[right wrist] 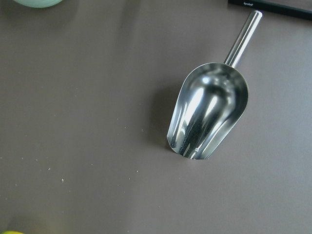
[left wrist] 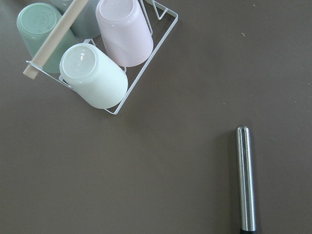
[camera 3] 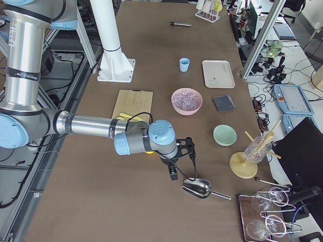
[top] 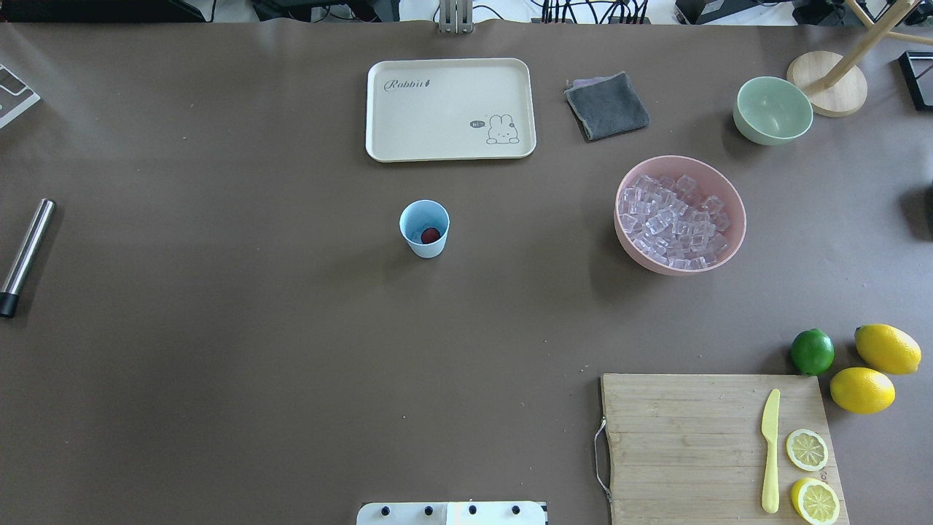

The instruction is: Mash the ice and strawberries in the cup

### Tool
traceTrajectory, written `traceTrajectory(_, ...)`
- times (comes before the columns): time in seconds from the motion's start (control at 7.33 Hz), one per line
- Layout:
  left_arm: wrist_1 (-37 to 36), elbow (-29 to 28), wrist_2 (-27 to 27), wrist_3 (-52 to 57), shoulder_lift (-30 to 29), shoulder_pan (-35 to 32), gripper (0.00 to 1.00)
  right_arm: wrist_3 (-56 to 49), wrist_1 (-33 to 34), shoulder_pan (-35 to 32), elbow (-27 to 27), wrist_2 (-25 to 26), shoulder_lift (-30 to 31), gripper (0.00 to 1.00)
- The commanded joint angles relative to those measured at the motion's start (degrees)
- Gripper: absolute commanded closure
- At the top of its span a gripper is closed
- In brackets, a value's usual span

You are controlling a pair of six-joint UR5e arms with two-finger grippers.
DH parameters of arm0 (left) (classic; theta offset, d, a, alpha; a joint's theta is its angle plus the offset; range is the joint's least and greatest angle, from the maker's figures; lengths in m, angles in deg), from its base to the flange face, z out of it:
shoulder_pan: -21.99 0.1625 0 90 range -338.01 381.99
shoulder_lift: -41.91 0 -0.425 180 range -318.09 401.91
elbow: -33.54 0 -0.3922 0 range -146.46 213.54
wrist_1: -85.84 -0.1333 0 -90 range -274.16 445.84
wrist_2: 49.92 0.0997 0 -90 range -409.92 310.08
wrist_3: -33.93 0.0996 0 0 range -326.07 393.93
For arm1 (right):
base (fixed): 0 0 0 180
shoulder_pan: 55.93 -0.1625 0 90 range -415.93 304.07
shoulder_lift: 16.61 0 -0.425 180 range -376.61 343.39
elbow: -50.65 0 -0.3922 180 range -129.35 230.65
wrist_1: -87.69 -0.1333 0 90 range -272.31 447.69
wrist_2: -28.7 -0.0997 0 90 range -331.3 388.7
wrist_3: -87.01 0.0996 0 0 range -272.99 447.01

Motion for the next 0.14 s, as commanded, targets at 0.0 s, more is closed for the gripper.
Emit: traceTrajectory(0.0, 0.01, -0.06, 0.0, 0.05, -0.03, 0.03, 0.02, 0.0, 0.03, 0.07, -0.15, 0.14, -0.09, 0.01)
